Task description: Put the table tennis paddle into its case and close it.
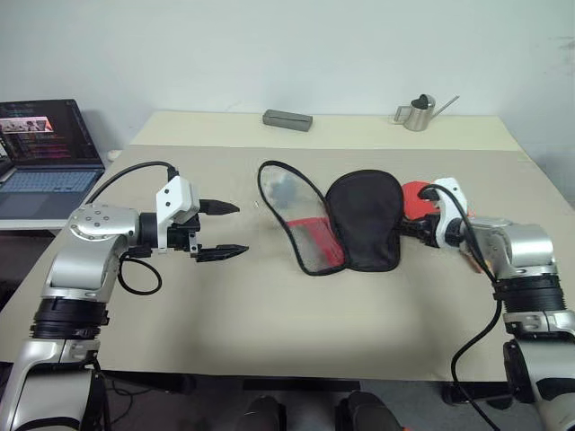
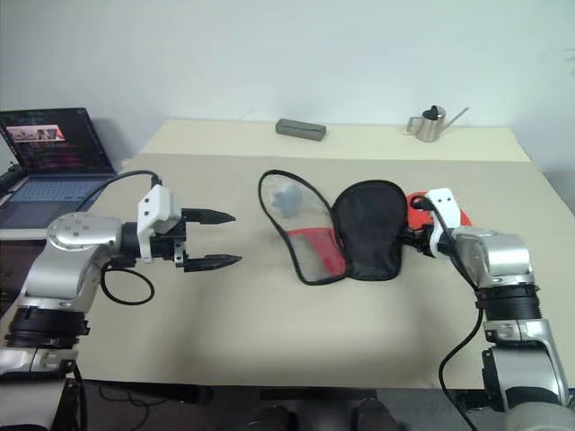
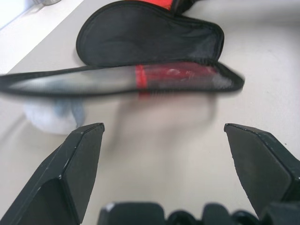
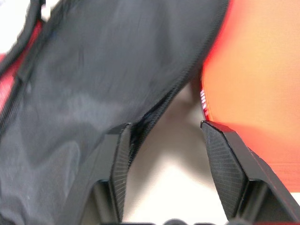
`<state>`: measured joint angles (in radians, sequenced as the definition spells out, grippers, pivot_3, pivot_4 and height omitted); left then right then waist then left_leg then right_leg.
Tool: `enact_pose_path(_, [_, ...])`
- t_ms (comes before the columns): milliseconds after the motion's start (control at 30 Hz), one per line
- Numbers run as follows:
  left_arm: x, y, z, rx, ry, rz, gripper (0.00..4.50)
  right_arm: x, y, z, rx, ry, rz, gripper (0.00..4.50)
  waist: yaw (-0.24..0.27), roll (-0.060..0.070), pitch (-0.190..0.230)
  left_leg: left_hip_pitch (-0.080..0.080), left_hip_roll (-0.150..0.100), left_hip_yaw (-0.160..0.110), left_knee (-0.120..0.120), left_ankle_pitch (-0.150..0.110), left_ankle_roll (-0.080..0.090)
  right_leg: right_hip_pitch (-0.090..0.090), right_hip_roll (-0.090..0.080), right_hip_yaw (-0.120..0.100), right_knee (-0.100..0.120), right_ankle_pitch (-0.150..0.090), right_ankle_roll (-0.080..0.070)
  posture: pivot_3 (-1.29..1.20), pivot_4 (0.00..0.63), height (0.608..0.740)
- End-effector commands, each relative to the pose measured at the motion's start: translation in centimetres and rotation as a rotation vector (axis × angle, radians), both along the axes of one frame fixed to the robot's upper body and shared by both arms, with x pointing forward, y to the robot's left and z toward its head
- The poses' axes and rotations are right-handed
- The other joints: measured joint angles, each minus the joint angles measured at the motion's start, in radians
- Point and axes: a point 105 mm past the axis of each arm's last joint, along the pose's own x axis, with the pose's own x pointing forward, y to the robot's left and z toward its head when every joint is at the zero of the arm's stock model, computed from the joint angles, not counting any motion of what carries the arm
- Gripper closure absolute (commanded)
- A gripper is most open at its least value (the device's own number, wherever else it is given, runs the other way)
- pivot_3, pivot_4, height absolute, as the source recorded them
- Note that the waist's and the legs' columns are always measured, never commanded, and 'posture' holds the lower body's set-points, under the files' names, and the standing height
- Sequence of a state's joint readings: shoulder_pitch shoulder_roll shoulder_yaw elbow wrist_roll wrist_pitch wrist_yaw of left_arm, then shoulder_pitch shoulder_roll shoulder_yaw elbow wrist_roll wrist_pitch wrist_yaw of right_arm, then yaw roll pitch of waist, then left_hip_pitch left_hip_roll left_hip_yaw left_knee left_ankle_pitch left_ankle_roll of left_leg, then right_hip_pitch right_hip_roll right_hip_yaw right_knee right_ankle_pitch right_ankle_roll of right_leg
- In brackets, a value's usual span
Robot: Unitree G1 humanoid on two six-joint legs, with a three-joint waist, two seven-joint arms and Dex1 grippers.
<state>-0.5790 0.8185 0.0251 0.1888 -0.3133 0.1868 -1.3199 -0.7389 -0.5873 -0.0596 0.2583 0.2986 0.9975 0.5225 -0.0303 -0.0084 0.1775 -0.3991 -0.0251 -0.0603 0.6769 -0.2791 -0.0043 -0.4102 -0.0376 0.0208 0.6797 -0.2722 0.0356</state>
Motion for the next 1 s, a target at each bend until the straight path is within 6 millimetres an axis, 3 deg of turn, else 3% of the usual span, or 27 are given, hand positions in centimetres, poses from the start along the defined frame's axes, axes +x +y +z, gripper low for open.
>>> enact_pose_path(33, [0.1, -0.3, 1.1, 0.005, -0.047, -0.016, 0.00, 0.4, -0.8, 4.0, -0.009, -0.140, 0.000, 1.92, -0.001, 0.000, 0.000, 0.000, 0.000, 0.000, 0.000, 0.000, 0.000, 0.000, 0.000, 0.000, 0.000, 0.000, 0.000, 0.00, 0.150, 0.740])
enact_pose_path(333, [0.3, -0.2, 1.2, 0.003, -0.050, -0.013, 0.00, -1.2, 1.5, 5.7, 0.014, -0.171, 0.149, 1.92, -0.002, 0.000, 0.000, 0.000, 0.000, 0.000, 0.000, 0.000, 0.000, 0.000, 0.000, 0.000, 0.000, 0.000, 0.000, 0.00, 0.150, 0.740])
enact_pose_path(433, [0.2, -0.2, 1.2, 0.003, -0.051, -0.012, 0.00, -1.5, 2.0, 5.9, 0.027, -0.182, 0.172, 1.34, -0.002, 0.000, 0.000, 0.000, 0.000, 0.000, 0.000, 0.000, 0.000, 0.000, 0.000, 0.000, 0.000, 0.000, 0.000, 0.00, 0.150, 0.740])
enact_pose_path(567, [0.2, -0.1, 1.2, 0.003, -0.053, -0.009, 0.00, -1.7, 2.0, 6.4, 0.026, -0.194, 0.185, 0.03, -0.002, 0.000, 0.000, 0.000, 0.000, 0.000, 0.000, 0.000, 0.000, 0.000, 0.000, 0.000, 0.000, 0.000, 0.000, 0.00, 0.150, 0.740])
enact_pose_path(600, [0.2, -0.1, 1.2, 0.002, -0.053, -0.008, 0.00, -1.7, 1.9, 6.4, 0.020, -0.196, 0.188, 0.03, -0.002, 0.000, 0.000, 0.000, 0.000, 0.000, 0.000, 0.000, 0.000, 0.000, 0.000, 0.000, 0.000, 0.000, 0.000, 0.00, 0.150, 0.740])
enact_pose_path(800, [0.3, 0.1, 1.9, -0.022, -0.065, 0.005, 0.00, -2.3, 0.0, 6.8, -0.016, -0.202, 0.176, 0.03, -0.001, 0.000, 0.000, 0.000, 0.000, 0.000, 0.000, 0.000, 0.000, 0.000, 0.000, 0.000, 0.000, 0.000, 0.000, 0.00, 0.150, 0.740])
enact_pose_path(1000, [0.7, 0.2, 2.8, -0.061, -0.077, 0.019, 0.00, -3.4, -4.1, 7.3, 0.033, -0.216, 0.091, 0.03, 0.000, 0.000, 0.000, 0.000, 0.000, 0.000, 0.000, 0.000, 0.000, 0.000, 0.000, 0.000, 0.000, 0.000, 0.000, 0.00, 0.150, 0.740])
